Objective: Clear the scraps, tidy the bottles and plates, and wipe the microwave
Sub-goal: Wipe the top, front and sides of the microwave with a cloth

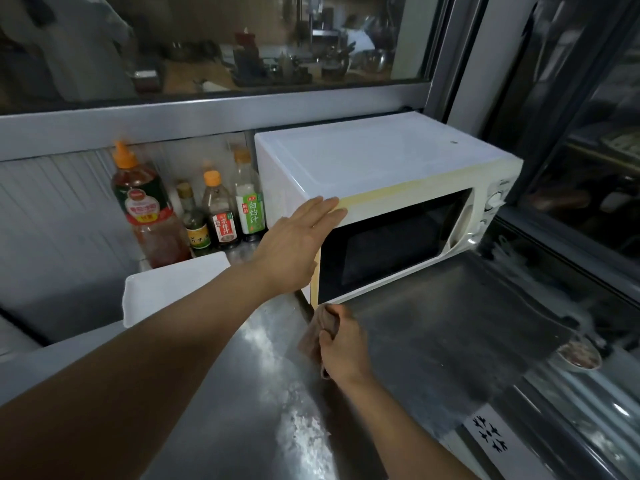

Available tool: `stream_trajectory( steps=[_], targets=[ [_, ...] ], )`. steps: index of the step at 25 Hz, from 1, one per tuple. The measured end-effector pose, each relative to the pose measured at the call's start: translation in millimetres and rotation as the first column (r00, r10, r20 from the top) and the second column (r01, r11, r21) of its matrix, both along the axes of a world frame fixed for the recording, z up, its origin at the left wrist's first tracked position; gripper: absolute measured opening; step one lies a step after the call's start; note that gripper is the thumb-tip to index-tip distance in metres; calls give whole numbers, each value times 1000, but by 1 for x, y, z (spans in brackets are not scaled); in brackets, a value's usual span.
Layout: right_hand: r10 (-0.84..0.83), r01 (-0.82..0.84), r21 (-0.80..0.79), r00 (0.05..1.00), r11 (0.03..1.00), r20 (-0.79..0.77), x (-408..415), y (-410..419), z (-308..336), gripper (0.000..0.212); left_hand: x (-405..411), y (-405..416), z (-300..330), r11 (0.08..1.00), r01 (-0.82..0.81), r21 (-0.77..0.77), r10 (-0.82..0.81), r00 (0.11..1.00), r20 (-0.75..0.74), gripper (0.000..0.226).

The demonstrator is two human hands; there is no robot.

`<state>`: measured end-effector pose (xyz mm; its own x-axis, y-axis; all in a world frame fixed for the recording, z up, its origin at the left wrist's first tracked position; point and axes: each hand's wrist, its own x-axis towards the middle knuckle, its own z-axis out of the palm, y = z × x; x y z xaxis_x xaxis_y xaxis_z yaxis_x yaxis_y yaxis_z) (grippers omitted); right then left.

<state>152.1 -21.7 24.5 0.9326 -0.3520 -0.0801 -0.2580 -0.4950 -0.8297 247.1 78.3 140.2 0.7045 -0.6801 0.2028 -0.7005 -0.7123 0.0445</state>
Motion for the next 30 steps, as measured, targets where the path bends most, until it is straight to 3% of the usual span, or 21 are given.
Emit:
stream_trajectory(
  steps=[8,13,17,23,30],
  targets=[
    [199,-194,-157,980,968,19,-56,-24,62,37,-80,62,19,985,-170,13,170,985,13,85],
    [244,-224,-197,966,955,88,-87,-14,86,39,-136,109,25,963,-270,2,270,963,-8,74],
    [252,-214,-250,959,944,131,-102,-3,106,41,-158,139,33,949,-309,63,314,944,-101,79],
    [149,-96,-275,972,957,180,-88,19,126,39,-132,166,36,973,-228,43,231,968,-103,79],
    [-111,181,-297,965,937,238,-50,75,123,35,-43,223,34,998,17,66,-13,998,-61,78]
  ],
)
